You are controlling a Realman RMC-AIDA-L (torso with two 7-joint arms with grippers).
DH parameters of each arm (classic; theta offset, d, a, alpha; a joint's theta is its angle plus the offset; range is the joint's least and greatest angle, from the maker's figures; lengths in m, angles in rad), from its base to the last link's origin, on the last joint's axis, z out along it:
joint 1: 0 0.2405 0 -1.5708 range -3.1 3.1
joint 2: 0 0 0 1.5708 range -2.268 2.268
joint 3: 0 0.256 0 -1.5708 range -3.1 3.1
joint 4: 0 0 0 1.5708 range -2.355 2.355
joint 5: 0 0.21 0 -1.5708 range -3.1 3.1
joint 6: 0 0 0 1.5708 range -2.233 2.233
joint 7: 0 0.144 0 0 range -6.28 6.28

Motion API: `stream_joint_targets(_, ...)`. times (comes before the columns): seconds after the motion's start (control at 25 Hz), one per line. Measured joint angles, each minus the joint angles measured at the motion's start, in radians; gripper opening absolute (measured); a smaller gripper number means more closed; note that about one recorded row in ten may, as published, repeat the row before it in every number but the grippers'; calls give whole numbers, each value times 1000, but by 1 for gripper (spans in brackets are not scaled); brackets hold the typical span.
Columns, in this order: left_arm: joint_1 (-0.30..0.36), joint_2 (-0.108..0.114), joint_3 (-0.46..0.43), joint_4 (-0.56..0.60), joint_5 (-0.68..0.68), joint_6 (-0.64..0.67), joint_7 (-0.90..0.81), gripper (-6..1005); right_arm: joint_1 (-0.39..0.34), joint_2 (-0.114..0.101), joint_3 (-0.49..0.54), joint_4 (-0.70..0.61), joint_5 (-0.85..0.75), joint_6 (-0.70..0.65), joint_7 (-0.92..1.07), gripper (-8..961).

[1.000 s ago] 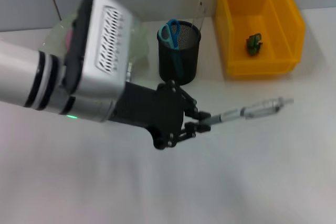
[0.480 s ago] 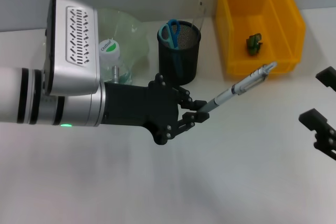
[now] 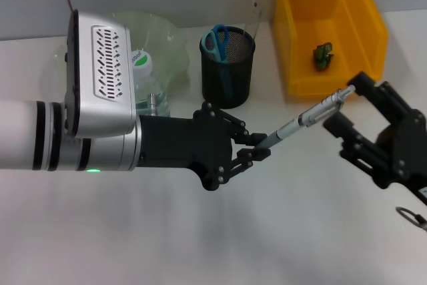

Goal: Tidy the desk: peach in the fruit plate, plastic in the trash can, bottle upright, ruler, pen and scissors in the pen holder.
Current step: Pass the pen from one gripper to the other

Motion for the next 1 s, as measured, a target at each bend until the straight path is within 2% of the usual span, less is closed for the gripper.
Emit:
stream_joint_targets(0.56,-3,1,11,-19,-1,-10,0,172,26,0,-25,39,-26,26,-3,814)
stream_joint_targets(0.8,0,2,11,-19,-1,-9,-1,176,29,0,-28,52,-26,42,2,651)
stream_joint_targets(1.0,0,2,11,-18,-1,-4,-2,179,29,0,-28,57,-26,51,2,596)
